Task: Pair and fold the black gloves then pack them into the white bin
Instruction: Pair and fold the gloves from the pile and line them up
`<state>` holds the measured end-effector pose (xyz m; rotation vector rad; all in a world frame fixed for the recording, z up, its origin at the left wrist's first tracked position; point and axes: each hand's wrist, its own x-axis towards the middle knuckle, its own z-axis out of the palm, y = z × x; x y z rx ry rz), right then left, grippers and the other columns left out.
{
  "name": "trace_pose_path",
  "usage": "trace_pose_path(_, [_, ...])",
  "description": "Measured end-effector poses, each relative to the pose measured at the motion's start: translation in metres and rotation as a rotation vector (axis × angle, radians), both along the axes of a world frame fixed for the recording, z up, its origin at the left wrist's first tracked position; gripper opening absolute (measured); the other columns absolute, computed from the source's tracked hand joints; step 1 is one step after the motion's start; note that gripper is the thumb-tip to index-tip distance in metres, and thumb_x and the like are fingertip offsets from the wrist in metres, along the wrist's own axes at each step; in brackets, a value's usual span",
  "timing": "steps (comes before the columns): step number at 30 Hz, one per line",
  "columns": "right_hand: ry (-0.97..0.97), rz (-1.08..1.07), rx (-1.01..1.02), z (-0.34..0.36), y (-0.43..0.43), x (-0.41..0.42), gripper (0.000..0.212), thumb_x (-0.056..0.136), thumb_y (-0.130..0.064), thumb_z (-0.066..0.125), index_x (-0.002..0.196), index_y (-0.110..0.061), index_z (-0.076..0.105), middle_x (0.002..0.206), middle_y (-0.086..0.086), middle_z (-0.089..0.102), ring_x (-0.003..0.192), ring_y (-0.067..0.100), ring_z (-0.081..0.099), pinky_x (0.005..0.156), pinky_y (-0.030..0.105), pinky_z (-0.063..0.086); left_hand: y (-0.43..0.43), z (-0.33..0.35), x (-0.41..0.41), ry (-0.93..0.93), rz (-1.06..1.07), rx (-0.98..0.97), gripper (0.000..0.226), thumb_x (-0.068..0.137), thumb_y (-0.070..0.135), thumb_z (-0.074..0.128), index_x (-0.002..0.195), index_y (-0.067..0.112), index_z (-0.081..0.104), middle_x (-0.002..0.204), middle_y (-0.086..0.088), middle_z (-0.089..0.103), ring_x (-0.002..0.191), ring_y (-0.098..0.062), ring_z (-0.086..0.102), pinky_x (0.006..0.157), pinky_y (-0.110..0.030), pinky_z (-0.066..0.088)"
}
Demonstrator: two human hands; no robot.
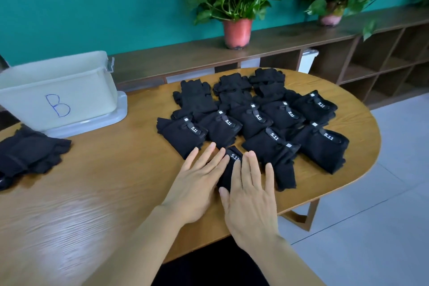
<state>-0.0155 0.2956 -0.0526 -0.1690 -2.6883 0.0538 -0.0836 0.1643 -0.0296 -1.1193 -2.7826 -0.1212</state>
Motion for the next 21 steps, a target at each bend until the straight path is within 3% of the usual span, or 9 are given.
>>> trace_pose_path(6, [0.027,-0.043,-0.016,-0.004,0.003,-0.015,0.067,0.093,-0.041,0.03,0.134,0.007,0.052,0.142,0.028,0.047,0.139,0.038,0.04,0.114,0.06,0.015,0.006,-0.004,-0.02,0.012,-0.009,0.02,0.062,0.105,0.018,0.031,0.156,0.03,-0.001,0.163,0.015,-0.005,0.143,-0.007,-0.033,0.119,-0.038,-0.016])
trace_pose_path(10, [0.044,-0.065,-0.035,-0.005,0.0,-0.02,0.068,0.094,-0.042,0.03,0.136,0.007,0.051,0.142,0.029,0.046,0.14,0.038,0.038,0.115,0.06,0.013,0.006,-0.007,-0.032,0.054,-0.015,0.024,0.055,0.103,0.027,0.017,0.157,0.032,0.007,0.163,0.013,0.006,0.148,-0.011,-0.025,0.119,-0.04,-0.015])
trace_pose_path(14, [0.047,-0.075,-0.058,-0.006,-0.001,-0.022,0.067,0.096,-0.045,0.028,0.138,0.002,0.05,0.144,0.029,0.044,0.142,0.038,0.034,0.115,0.061,0.01,0.006,-0.01,-0.036,0.064,-0.018,0.061,0.06,0.105,0.019,0.032,0.157,0.034,0.007,0.163,0.013,0.004,0.147,-0.012,-0.026,0.119,-0.04,-0.016])
trace_pose_path(18, [0.047,-0.076,-0.079,-0.006,-0.001,-0.022,0.065,0.097,-0.045,0.028,0.14,-0.002,0.05,0.146,0.029,0.042,0.144,0.037,0.03,0.114,0.062,0.011,0.006,-0.012,-0.034,0.125,0.008,0.066,0.064,0.1,0.016,0.047,0.156,0.029,0.019,0.163,0.006,0.018,0.151,-0.017,-0.012,0.12,-0.041,-0.009])
trace_pose_path(21, [0.037,-0.069,-0.093,-0.004,-0.001,-0.022,0.063,0.095,-0.044,0.028,0.139,-0.005,0.052,0.145,0.03,0.043,0.143,0.038,0.031,0.112,0.062,0.013,0.002,-0.012,-0.027,0.155,0.1,0.098,0.061,0.1,0.016,0.046,0.156,0.024,0.023,0.162,0.002,0.02,0.152,-0.019,-0.008,0.121,-0.041,-0.006])
